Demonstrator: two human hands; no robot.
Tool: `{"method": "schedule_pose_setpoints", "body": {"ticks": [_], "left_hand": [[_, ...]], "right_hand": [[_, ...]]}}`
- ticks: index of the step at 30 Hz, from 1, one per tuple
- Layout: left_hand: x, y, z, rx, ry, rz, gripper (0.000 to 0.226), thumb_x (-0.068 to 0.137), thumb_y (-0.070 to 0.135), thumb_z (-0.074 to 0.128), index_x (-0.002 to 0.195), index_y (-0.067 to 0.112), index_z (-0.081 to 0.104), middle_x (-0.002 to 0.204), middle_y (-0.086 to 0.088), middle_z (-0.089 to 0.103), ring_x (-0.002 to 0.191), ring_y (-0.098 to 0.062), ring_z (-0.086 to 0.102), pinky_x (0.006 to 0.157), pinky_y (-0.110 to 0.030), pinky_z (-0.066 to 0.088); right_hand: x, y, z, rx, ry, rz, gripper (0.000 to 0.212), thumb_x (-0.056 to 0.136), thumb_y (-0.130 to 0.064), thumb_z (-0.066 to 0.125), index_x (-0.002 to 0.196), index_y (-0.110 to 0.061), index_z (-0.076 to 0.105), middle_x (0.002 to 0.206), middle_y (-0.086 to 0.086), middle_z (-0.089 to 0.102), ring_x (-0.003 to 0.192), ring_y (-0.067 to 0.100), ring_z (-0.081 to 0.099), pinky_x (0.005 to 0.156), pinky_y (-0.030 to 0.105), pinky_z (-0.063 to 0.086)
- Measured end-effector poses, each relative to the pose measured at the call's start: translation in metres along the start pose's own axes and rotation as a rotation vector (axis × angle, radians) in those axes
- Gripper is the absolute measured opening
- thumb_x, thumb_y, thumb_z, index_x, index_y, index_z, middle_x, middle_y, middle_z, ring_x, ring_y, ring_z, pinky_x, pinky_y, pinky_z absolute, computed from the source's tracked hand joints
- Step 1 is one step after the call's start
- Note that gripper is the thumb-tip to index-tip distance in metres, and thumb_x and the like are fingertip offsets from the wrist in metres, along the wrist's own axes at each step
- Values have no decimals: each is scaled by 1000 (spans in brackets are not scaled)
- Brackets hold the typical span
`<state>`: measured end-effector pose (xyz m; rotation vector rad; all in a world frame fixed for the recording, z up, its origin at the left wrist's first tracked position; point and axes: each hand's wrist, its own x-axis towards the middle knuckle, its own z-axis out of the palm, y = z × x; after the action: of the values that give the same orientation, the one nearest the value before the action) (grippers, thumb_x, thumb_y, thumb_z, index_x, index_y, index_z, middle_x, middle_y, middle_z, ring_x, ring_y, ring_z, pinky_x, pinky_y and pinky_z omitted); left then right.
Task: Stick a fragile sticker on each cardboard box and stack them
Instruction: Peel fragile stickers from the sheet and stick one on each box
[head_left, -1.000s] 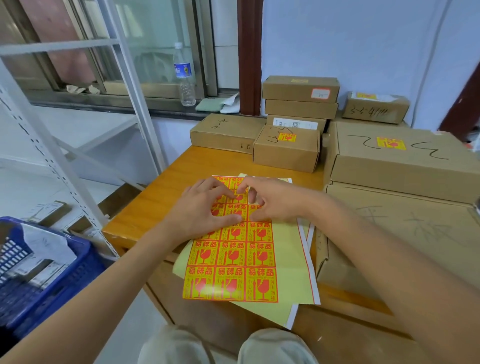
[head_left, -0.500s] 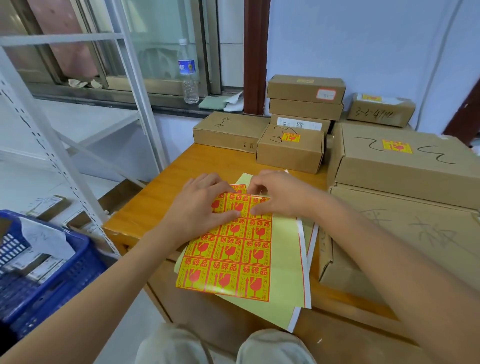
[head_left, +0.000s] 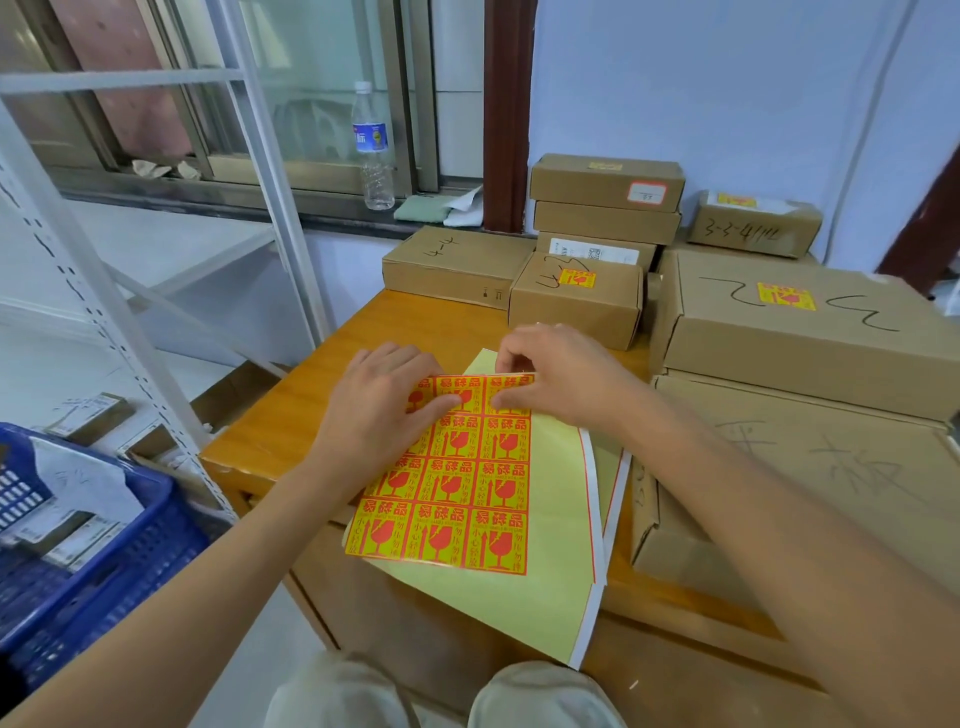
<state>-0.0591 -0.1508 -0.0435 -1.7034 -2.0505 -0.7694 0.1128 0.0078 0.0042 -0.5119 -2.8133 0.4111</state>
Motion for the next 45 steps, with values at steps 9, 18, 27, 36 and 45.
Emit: {"method": "schedule_pose_setpoints", "body": {"ticks": [9, 18, 27, 36, 45], "left_hand": [[0, -1, 2, 6, -2, 15, 47, 92, 64, 44, 99, 23, 66, 95, 11, 62, 90, -5, 48, 81, -28, 33], [0, -1, 2, 3, 28, 45, 47, 92, 62, 44, 96, 22, 67, 92, 9, 65, 86, -5, 47, 79, -28, 33], [0, -1, 2, 1, 31, 53, 47, 93, 62, 45, 98, 21, 69, 93, 8, 67, 87, -4, 46, 79, -28, 31], [0, -2, 3, 7, 6, 25, 49, 94, 63, 44, 102, 22, 69, 93, 9, 67, 86, -4, 48, 78, -27, 33], [0, -3, 2, 26, -28, 3, 52, 93, 66, 40, 100, 23, 68, 91, 10, 65, 84, -6, 51, 76, -28, 36]], "right_hand": [[0, -5, -2, 53, 99, -66, 21, 86, -43, 80, 94, -32, 65, 96, -17, 60, 93, 1, 53, 93, 32, 40], [2, -5, 0, -41, 82, -89, 20, 86, -47, 79, 93, -34, 67, 96, -17, 60, 96, 3, 52, 103, 39, 39], [6, -2, 1, -44, 104, -76, 18, 86, -50, 78, 92, -33, 77, 89, -21, 61, 104, 10, 49, 101, 44, 35], [5, 0, 0, -77, 100, -137, 19, 92, -51, 70, 99, -35, 78, 92, -20, 63, 105, 10, 50, 101, 45, 35], [0, -7, -1, -32, 151, -172, 11, 93, -40, 73, 99, -39, 63, 97, -17, 61, 98, 3, 51, 93, 33, 38]]}}
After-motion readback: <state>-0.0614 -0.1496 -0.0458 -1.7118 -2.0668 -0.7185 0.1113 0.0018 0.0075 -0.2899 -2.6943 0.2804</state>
